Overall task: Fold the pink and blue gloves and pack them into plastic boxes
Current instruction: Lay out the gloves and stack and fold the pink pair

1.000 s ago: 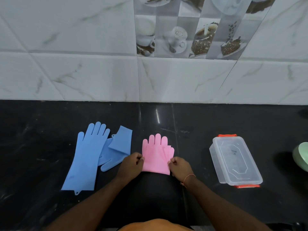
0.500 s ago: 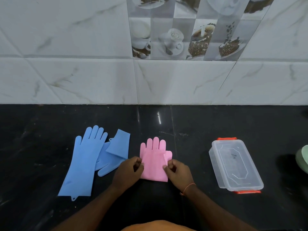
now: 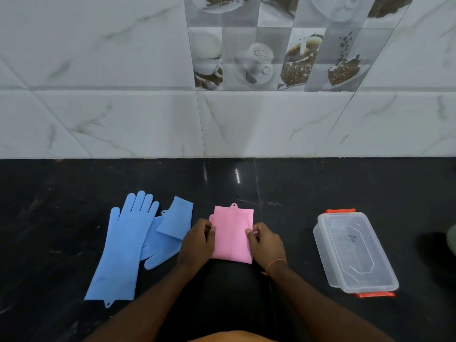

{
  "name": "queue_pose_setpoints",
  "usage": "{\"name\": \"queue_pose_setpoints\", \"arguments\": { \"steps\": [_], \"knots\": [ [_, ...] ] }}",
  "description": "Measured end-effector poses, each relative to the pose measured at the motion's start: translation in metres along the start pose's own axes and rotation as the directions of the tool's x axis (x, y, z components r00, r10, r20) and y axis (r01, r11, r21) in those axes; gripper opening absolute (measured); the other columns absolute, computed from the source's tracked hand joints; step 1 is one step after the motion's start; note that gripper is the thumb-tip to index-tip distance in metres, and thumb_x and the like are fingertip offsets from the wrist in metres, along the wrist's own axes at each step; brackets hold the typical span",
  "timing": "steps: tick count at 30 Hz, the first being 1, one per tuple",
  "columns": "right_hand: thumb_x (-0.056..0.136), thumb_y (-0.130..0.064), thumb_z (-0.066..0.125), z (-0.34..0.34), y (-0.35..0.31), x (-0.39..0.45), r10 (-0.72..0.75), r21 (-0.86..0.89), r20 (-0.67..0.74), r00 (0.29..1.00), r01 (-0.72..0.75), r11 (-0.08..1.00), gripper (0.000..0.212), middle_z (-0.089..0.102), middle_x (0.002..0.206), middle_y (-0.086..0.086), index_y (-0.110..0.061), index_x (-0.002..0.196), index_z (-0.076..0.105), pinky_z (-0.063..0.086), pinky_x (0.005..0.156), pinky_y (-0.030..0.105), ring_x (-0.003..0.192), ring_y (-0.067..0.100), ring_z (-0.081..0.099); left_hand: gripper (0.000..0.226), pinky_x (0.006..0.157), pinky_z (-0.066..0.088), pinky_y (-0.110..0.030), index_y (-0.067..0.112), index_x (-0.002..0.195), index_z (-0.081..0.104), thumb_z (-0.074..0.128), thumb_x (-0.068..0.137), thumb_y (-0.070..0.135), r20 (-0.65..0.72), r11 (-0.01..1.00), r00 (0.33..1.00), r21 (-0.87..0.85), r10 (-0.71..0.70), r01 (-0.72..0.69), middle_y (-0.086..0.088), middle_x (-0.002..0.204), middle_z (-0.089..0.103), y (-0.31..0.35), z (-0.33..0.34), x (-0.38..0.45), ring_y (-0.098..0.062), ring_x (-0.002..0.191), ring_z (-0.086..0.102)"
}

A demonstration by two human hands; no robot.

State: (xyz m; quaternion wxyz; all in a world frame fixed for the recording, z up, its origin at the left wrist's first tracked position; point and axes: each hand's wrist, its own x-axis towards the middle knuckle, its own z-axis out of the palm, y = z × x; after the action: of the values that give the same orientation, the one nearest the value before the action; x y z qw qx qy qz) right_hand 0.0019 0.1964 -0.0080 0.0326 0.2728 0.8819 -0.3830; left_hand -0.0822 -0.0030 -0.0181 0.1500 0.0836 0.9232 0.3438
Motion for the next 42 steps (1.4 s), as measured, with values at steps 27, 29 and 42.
{"name": "queue_pose_setpoints", "arguments": {
  "steps": [27, 29, 42],
  "knots": [
    [0.087, -0.034, 0.081, 0.021, 0.008, 0.024, 0.074, 0.248, -0.007, 0.997, -0.07, 0.966, 0.053, 0.067, 0.107, -0.014, -0.023, 0.135, 0.061, 0.061, 0.089, 0.035, 0.094, 0.006, 0.066, 0.039, 0.09, 0.053, -0.029, 0.02, 0.128, 0.058, 0.071, 0.1, 0.043, 0.133, 0.963, 0.956, -0.033, -0.263, 0.269, -0.002, 0.128, 0.068, -0.002, -0.002, 0.014, -0.01, 0.101, 0.061],
    [0.087, -0.036, 0.08, 0.022, 0.01, 0.024, 0.061, 0.233, -0.014, 0.998, -0.056, 0.971, 0.05, 0.066, 0.107, -0.014, -0.025, 0.132, 0.062, 0.062, 0.089, 0.036, 0.094, 0.006, 0.066, 0.039, 0.084, 0.05, -0.025, 0.021, 0.126, 0.058, 0.073, 0.098, 0.044, 0.131, 0.961, 0.955, -0.044, -0.265, 0.272, -0.001, 0.126, 0.069, -0.004, -0.006, 0.012, -0.01, 0.098, 0.061],
    [0.085, -0.046, 0.081, 0.005, 0.007, -0.02, 0.047, 0.23, -0.121, 0.992, -0.018, 0.973, 0.05, 0.059, 0.108, -0.013, -0.026, 0.126, 0.062, 0.053, 0.077, 0.018, 0.088, 0.005, 0.062, 0.062, 0.106, 0.04, -0.028, 0.025, 0.141, 0.062, 0.076, 0.09, 0.057, -0.074, 0.972, 0.975, 0.13, 0.208, -0.198, 0.002, 0.144, 0.064, 0.028, -0.008, 0.0, -0.019, 0.128, 0.059]
  ]
}}
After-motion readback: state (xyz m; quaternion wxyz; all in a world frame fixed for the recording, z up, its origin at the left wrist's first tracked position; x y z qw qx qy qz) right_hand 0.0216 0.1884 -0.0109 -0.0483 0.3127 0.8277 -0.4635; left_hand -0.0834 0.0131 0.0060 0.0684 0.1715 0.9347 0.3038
